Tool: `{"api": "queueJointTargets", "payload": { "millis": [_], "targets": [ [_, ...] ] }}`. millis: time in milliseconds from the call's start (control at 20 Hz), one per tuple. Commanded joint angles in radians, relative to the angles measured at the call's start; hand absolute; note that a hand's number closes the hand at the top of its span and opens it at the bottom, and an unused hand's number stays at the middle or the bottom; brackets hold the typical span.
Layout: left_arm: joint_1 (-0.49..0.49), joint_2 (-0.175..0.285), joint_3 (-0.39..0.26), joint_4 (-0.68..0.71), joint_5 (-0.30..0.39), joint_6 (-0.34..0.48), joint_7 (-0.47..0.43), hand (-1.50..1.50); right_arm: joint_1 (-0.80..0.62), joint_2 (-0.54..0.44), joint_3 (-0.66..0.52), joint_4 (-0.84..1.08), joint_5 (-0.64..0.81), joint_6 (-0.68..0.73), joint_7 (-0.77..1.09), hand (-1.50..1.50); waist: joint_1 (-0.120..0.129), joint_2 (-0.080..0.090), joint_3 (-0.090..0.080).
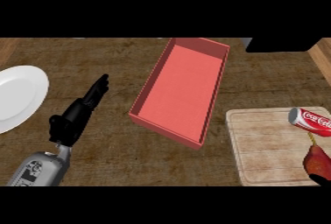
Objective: Pick the pear from the cutting board and place it in the cardboard box
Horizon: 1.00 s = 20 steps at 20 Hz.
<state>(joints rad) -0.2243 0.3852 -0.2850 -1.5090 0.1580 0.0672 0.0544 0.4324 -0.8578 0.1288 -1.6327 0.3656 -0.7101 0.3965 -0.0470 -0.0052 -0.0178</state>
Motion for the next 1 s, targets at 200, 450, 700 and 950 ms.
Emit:
{"api": "queueJointTargets", "payload": {
  "millis": [200, 450, 700, 950],
  "targets": [
    [0.029, -0.036, -0.045, -0.014, -0.046, 0.018, -0.04, 0.0, 0.094, -0.14, 0.038, -0.43, 0.07, 0.231, 0.496, -1.5, 0.027, 0.003, 0.006],
    [-0.013, -0.045, -0.034, 0.007, -0.039, -0.002, -0.017, 0.0, 0.017, -0.173, 0.039, -0.675, 0.037, 0.393, 0.831, -1.5, 0.047, 0.007, 0.012],
    [0.0, -0.056, -0.021, -0.024, -0.046, -0.014, -0.002, 0.0, -0.056, -0.107, 0.034, -0.653, 0.035, 0.447, 0.904, -1.5, 0.049, 0.006, 0.017],
    [-0.035, -0.099, -0.042, -0.013, -0.068, -0.011, 0.029, 0.0, -0.211, -0.055, 0.065, -0.57, 0.046, 0.521, 0.972, -1.5, 0.059, 0.008, 0.017]
  ]
}}
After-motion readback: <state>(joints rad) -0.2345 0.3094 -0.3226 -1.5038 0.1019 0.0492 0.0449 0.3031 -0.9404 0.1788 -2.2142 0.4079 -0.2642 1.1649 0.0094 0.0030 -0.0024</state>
